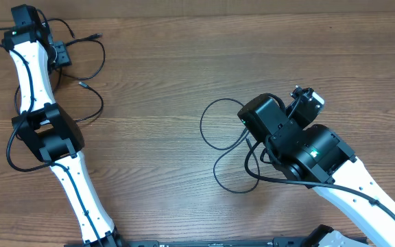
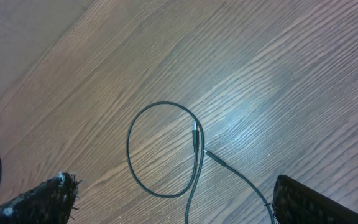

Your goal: Untangle cables

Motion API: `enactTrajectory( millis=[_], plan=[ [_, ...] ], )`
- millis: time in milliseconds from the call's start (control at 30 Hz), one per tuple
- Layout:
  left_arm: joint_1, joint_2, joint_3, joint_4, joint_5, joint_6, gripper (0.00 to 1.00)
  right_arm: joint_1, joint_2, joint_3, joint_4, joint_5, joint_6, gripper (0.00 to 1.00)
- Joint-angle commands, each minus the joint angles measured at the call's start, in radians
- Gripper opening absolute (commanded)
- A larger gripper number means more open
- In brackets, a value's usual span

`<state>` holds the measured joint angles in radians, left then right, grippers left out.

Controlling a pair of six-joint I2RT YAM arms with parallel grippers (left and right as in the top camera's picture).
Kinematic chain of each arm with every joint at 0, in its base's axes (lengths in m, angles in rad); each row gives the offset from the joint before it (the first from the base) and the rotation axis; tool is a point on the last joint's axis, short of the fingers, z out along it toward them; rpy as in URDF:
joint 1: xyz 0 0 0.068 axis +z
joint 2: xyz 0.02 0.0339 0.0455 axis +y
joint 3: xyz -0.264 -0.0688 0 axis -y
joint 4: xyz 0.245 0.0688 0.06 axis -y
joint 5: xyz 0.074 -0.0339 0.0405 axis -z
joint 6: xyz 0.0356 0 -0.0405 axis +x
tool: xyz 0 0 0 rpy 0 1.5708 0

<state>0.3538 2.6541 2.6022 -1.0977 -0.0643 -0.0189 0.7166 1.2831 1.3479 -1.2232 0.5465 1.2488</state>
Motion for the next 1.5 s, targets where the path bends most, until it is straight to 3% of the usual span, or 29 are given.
enactTrajectory(
  millis=[0,333,633,700,900,1067,1267,1467],
  plan=[
    [-0.002,0.039,0.002,0.011,-0.008,0.003,0.57,0.000,-0.005,0.005,0.002,0.001,-0.009,1.00],
    [-0.009,0.074,0.002,0.039,0.076,-0.004,0.55,0.000,-0.005,0.005,0.002,0.001,-0.009,1.00],
    [-0.007,0.074,0.002,0.048,0.071,-0.003,0.36,0.000,-0.005,0.005,0.002,0.001,-0.009,1.00],
    [-0.006,0.074,0.003,0.048,0.047,-0.004,0.24,0.000,-0.005,0.005,0.002,0.001,-0.009,1.00],
    [-0.006,0.051,0.021,0.027,-0.026,-0.058,0.20,0.000,-0.005,0.004,0.001,-0.002,-0.009,1.00],
    [-0.006,0.013,0.028,0.021,-0.043,-0.075,0.04,0.000,-0.005,0.004,-0.005,-0.013,-0.009,1.00],
    [0.000,-0.017,0.028,0.000,-0.072,-0.079,0.04,0.000,-0.005,0.004,-0.015,-0.018,-0.009,1.00],
    [0.028,-0.018,0.028,-0.063,-0.209,-0.195,0.04,0.000,-0.005,0.004,-0.018,-0.018,-0.009,1.00]
  ],
)
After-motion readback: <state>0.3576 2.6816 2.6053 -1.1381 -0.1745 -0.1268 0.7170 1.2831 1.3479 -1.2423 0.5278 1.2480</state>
